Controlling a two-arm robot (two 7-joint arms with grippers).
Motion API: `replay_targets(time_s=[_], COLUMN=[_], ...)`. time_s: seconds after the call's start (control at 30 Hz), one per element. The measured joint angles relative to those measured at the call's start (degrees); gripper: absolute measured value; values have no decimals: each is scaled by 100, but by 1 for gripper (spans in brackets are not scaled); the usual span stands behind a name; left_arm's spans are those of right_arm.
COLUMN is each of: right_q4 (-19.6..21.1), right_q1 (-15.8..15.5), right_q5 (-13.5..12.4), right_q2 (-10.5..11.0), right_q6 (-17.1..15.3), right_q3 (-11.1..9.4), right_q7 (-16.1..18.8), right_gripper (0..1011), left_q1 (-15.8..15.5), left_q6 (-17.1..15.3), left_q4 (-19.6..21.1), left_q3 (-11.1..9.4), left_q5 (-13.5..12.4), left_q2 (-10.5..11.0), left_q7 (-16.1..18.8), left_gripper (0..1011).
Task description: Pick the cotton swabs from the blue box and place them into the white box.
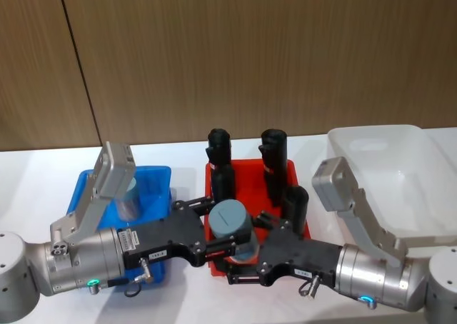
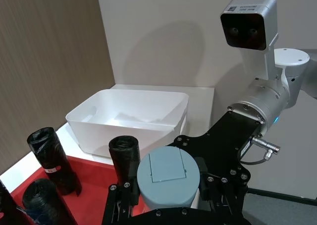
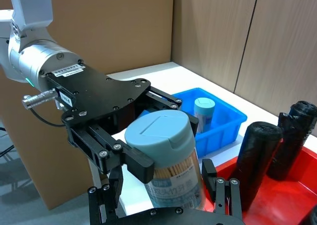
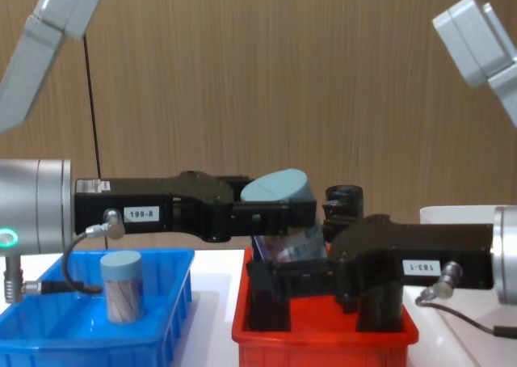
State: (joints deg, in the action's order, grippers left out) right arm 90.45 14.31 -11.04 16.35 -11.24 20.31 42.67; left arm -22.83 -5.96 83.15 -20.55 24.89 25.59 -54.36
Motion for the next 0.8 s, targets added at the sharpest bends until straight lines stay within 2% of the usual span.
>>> replay_targets(time_s=[0.13, 0.3, 0.47, 0.8], right_q4=[-23, -56, -83, -132], right_q1=[22, 49, 68, 107], right_q5=[-34, -65, -90, -172], right_q2=[-16, -33, -46, -66], right_q6=[3, 10, 18, 43], right_q3=[21, 46, 69, 118], right_q7=[14, 17, 24, 42], right_gripper=[1002, 907, 764, 682], left_q1=[0, 0, 0, 0], left_q6=[0, 0, 0, 1], left_q4=[0, 0, 0, 0], left_q3=[0, 0, 0, 0], left_q5=[0, 0, 1, 3], left_q2=[0, 0, 0, 0], left_q7=[0, -1, -4, -8], left_gripper=[668, 668, 668, 668])
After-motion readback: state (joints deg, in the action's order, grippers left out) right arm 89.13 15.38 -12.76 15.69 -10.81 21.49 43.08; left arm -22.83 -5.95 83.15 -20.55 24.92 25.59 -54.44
